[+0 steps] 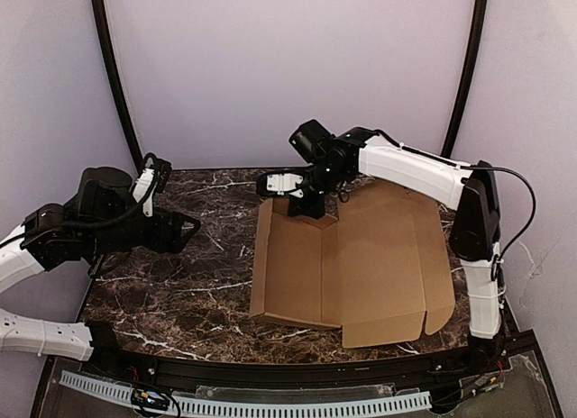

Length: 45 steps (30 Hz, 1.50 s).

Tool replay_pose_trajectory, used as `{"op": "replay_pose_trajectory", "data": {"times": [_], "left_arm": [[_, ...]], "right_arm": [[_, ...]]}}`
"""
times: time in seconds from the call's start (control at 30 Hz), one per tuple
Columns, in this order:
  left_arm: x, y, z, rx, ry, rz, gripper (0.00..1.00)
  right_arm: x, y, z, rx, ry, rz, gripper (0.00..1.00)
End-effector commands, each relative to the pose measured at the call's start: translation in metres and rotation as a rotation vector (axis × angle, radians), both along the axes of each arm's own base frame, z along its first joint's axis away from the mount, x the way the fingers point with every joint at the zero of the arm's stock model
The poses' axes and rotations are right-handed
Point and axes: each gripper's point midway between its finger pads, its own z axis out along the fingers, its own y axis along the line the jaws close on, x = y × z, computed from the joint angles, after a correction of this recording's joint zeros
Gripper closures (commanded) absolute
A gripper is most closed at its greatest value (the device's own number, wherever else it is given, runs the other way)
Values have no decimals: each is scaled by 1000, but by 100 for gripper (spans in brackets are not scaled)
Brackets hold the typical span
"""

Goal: Fold the paper box

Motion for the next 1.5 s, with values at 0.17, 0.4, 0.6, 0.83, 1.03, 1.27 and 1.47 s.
{"op": "replay_pose_trajectory", "data": {"times": [0.17, 0.4, 0.6, 0.83, 1.03, 1.27, 1.47], "left_arm": [[-4, -7, -10, -25, 24, -24, 21], [-3, -8, -19, -23, 39, -19, 21], [-1, -8, -26, -14, 45, -10, 21], [4, -22, -32, -17, 59, -34, 20], [6, -37, -39, -38, 81, -65, 20], [6, -48, -55, -58, 123, -83, 21], [7, -52, -60, -56, 136, -89, 21]], "right_arm": [[-19, -21, -67, -308, 92, 27, 100], [-9, -12, -66, -305, 19, 17, 63], [-7, 3, -32, -216, -65, 32, 49], [-11, 12, -27, -201, -90, 48, 45], [-17, 32, -52, -221, -83, 83, 42], [-20, 44, -82, -243, -40, 85, 41], [-7, 38, -54, -192, -93, 30, 35]]}}
